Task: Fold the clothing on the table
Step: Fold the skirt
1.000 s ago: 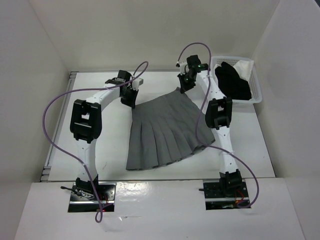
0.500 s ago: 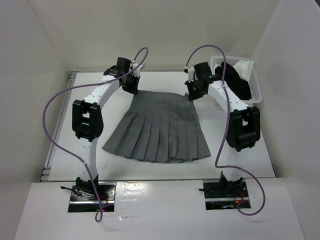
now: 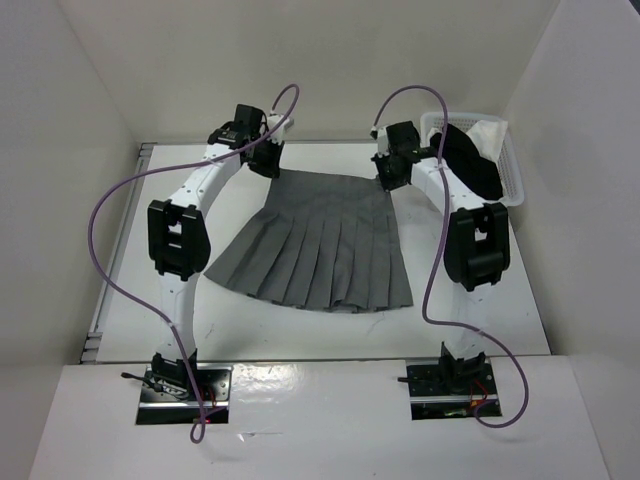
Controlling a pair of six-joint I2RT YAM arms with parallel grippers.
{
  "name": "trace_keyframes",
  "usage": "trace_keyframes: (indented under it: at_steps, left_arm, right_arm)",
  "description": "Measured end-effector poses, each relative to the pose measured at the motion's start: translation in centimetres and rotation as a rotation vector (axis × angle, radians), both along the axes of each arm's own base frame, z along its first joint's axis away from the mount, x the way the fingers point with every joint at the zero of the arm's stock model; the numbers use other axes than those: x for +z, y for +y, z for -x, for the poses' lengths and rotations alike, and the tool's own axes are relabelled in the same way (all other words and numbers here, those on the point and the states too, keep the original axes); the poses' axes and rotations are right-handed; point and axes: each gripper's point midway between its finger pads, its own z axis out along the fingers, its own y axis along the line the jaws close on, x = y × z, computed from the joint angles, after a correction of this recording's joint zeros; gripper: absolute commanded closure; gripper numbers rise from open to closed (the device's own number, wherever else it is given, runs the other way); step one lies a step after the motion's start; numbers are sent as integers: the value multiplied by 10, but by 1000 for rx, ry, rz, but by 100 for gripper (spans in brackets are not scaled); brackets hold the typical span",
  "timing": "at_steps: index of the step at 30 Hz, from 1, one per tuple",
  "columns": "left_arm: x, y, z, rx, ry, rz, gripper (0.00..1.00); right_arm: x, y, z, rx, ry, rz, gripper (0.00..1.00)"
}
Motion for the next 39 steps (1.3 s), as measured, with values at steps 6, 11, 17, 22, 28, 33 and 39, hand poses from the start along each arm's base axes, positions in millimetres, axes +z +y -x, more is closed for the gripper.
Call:
trace_keyframes:
  at_steps: [6, 11, 17, 22, 28, 33, 39]
  left_arm:
    - [0, -1, 0, -21, -6, -5, 84]
    - [2, 1, 12, -51, 1, -16, 84]
    - [33, 12, 45, -106, -33, -36, 84]
    - [67, 35, 74, -111, -94, -57, 84]
    - [64, 49, 115, -127, -72, -80, 75]
    - [35, 45, 133, -130, 17, -49, 47]
    - [1, 8, 131, -176, 93, 18, 42]
  right_arm:
    - [6, -2, -15, -7, -38, 22, 100]
    - [16, -3, -10, 24, -56, 35, 100]
    - [52, -8, 25, 100, -108, 52, 100]
    - [91, -12, 60, 187, -189, 64, 100]
    - [89, -10, 95, 288, -175, 64, 100]
    - [54, -9, 111, 316, -82, 69, 100]
    - [33, -9, 116, 314, -24, 66, 100]
